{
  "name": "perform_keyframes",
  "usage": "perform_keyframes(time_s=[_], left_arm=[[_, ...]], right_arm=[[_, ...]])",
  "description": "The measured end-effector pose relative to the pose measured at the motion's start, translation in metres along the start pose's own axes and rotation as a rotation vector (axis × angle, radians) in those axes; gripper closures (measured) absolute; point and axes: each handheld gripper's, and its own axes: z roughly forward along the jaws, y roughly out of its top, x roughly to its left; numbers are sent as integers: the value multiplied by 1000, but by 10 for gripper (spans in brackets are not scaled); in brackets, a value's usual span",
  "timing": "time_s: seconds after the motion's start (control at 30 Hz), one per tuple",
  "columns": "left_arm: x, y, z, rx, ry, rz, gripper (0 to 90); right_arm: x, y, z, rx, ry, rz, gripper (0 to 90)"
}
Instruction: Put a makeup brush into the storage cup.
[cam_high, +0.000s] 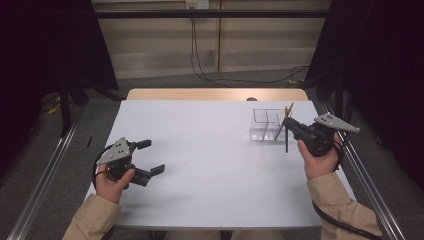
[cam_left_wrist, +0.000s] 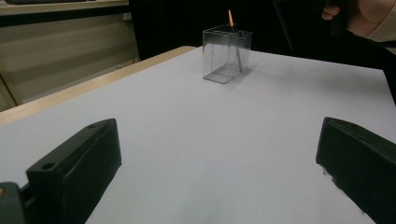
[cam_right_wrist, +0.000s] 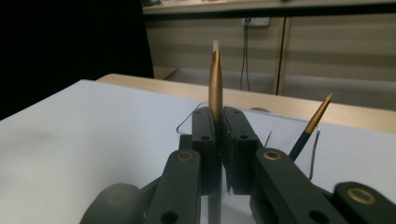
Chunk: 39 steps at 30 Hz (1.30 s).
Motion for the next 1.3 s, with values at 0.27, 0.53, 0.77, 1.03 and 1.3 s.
perform_keyframes(time_s=[0.27, 0.53, 0.77, 1.03, 1.3], left_arm=[[0, 0, 0, -4, 1, -4, 0], [0, 0, 0, -4, -4, -5, 0], [0, -1, 0, -4, -10, -9, 0], [0, -1, 1, -5, -7, -11, 0], [1, -1, 0, -4, -8, -9, 0]], right_arm=[[0, 1, -2, -77, -16, -6, 838], [2, 3, -2, -106, -23, -24, 838], [1, 4, -2, -128, -27, -20, 838], [0, 7, -1, -138, -32, -29, 838], [-1, 11, 0, -163, -34, -25, 838]])
